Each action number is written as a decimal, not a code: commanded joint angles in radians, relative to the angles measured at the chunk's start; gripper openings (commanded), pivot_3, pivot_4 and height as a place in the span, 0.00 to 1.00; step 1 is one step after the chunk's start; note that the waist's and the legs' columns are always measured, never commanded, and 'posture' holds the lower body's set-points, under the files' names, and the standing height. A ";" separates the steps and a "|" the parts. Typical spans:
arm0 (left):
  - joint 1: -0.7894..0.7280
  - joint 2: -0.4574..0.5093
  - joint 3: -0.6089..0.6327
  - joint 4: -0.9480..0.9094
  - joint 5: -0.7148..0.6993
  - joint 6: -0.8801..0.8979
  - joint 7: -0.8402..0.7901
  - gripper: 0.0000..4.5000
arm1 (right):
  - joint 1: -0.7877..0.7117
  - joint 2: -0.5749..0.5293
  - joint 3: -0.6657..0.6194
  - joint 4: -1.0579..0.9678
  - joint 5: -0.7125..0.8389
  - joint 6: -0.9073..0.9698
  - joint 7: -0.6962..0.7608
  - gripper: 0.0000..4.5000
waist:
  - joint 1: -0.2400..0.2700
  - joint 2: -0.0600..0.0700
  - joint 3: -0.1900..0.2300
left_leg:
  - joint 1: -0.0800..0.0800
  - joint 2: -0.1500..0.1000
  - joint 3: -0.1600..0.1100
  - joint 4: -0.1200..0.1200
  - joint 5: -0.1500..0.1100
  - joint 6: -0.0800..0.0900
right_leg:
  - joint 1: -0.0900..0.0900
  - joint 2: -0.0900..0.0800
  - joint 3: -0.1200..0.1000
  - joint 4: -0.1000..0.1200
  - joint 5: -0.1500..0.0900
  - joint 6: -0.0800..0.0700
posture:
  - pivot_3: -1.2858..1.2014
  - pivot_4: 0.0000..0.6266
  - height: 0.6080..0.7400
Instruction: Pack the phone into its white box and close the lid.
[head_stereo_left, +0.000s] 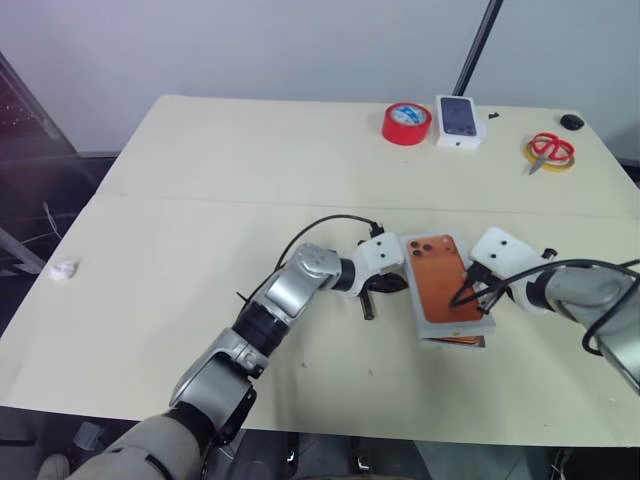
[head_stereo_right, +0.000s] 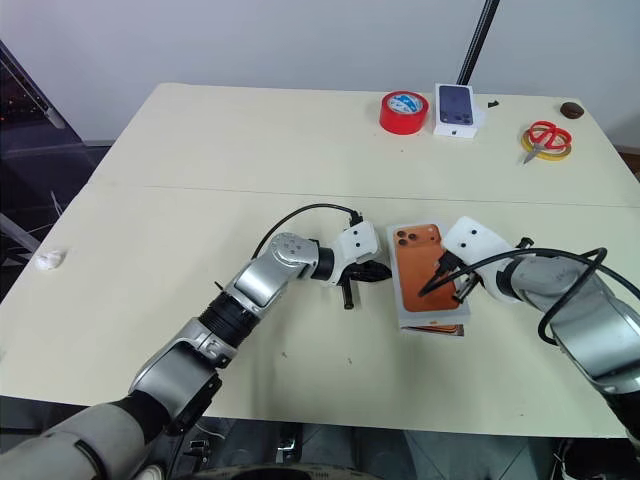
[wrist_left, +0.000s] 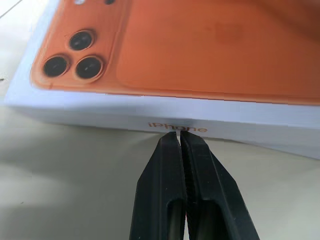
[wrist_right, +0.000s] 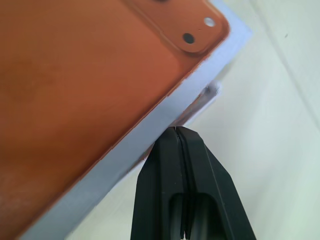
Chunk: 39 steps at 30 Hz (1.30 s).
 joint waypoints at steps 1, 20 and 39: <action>-0.044 -0.045 -0.010 -0.024 -0.006 -0.049 -0.008 0.03 | 0.038 -0.002 -0.042 -0.068 0.003 0.001 0.029 0.00 | -0.001 0.000 0.000 | 0.000 0.000 0.000 0.000 0.000 0.000 | 0.000 0.000 0.000 0.000 0.000 0.000 | 0.52 0.24 1.00; -0.034 -0.058 -0.030 -0.016 0.014 -0.060 -0.033 0.03 | 0.096 0.044 -0.081 -0.066 -0.053 0.017 0.026 0.00 | 0.000 0.000 0.000 | 0.001 0.000 0.000 0.000 0.000 0.000 | 0.001 0.000 0.000 0.001 0.000 0.000 | 0.52 0.24 1.00; -0.042 -0.026 -0.011 0.015 0.025 -0.054 -0.028 0.03 | 0.110 0.078 -0.076 -0.103 -0.061 0.052 0.029 0.00 | -0.001 0.000 0.000 | 0.001 0.000 0.000 0.000 0.000 0.000 | 0.001 0.001 0.000 0.001 0.000 0.000 | 0.52 0.24 1.00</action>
